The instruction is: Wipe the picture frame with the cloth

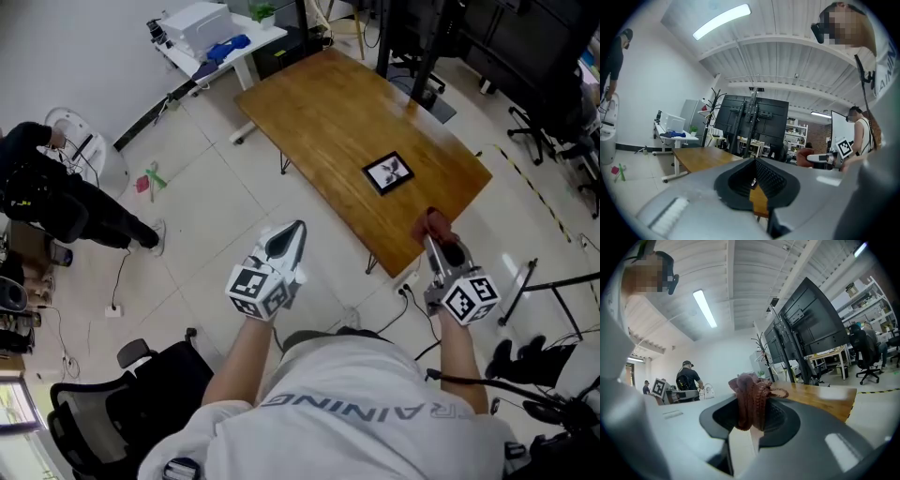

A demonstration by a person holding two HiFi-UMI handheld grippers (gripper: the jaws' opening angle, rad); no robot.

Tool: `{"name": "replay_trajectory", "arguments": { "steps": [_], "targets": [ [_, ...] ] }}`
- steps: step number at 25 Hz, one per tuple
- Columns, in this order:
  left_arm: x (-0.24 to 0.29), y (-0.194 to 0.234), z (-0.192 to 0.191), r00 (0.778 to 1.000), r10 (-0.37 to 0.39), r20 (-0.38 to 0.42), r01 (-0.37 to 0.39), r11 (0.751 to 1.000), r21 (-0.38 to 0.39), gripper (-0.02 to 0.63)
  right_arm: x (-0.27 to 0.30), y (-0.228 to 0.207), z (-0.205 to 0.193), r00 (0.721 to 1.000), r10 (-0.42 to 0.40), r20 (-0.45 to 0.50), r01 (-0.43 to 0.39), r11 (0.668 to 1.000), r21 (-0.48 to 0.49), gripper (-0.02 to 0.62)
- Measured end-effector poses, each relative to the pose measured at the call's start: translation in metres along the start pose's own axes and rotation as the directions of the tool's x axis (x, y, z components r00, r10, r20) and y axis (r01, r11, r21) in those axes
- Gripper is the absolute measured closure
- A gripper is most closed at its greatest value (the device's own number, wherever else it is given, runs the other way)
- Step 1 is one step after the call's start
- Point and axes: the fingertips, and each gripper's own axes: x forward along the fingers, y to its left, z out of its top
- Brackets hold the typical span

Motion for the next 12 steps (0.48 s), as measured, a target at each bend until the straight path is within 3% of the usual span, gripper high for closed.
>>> {"name": "replay_trajectory", "arguments": {
  "steps": [7, 12],
  "targets": [
    [0.072, 0.012, 0.009, 0.998, -0.054, -0.033, 0.054, 0.998, 0.010, 0.600, 0.035, -0.046, 0.004, 1.000, -0.024, -0.012, 0.025, 0.999, 0.048, 0.482],
    [0.130, 0.030, 0.010, 0.989, -0.135, -0.061, 0.136, 0.991, 0.011, 0.600, 0.061, -0.069, 0.012, 0.997, -0.079, 0.000, 0.079, 0.995, 0.059, 0.482]
  ]
}}
